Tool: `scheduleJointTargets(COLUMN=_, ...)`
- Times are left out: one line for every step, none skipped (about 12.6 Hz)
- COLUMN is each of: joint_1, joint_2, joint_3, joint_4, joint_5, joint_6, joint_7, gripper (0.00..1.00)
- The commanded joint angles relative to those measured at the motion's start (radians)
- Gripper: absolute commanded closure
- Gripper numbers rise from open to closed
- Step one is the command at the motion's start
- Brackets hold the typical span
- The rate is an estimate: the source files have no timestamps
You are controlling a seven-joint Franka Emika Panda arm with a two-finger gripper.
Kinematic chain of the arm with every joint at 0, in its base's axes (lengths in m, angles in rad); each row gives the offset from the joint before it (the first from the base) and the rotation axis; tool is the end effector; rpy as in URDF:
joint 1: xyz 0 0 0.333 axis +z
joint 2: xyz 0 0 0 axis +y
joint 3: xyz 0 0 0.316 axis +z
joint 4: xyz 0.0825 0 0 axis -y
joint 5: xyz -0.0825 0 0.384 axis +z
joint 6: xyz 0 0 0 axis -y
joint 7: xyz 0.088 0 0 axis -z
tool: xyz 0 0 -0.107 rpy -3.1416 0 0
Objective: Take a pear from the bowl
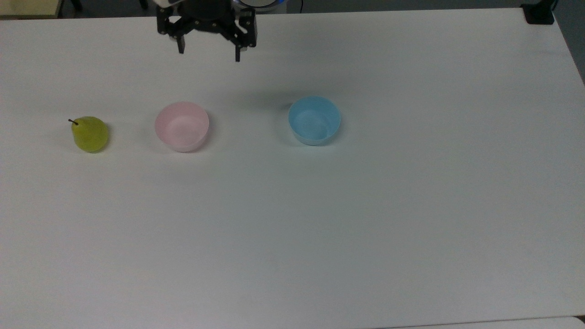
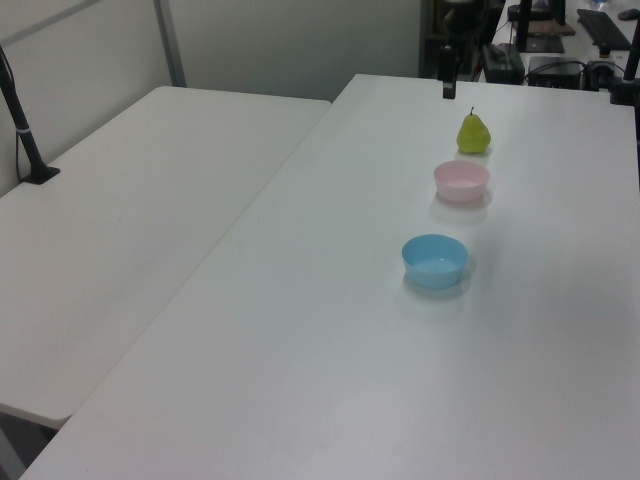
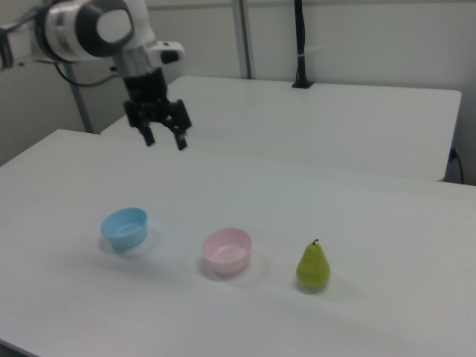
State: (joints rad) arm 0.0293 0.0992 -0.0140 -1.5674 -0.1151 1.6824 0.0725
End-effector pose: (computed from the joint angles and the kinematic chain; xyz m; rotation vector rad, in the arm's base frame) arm 0.5934 -0.0016 0.5797 3.0256 -0.0684 0.0316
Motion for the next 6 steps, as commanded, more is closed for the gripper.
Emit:
scheduleJointTargets(joint_1=0.012, joint_2=-0.088, joint_3=-0.014, joint_4=-0.031, joint_5=0.081, joint_6=-0.075, joint_7=0.018, gripper=0.00)
scheduleJointTargets(joint_1=0.012, joint_2=-0.088, joint_3=-0.014, joint_4=-0.034, joint_5=0.081, joint_6=-0.076, joint_7=0.018, gripper=0.00)
scheduleJointTargets(joint_1=0.012, joint_2=-0.087, joint_3=-0.014, joint_4=-0.039, joint_5=0.081, joint_6=-0.069, joint_7=0.015, gripper=0.00)
scheduleJointTargets(joint_1=0.011, joint_2=-0.082, joint_3=-0.014, joint_4=-0.037, joint_5=0.081, joint_6=-0.067, joint_7=0.012, gripper=0.00)
scheduleJointTargets(joint_1=0.011, joint_2=-0.082, joint_3=-0.014, joint_4=-0.037, joint_5=0.081, joint_6=-0.070, joint_7=0.010, gripper=0.00)
scheduleJointTargets(joint_1=0.009, joint_2=-0.084, joint_3=-0.014, joint_4=-0.037, joint_5=0.081, joint_6=-0.075, joint_7=0.009, gripper=0.00)
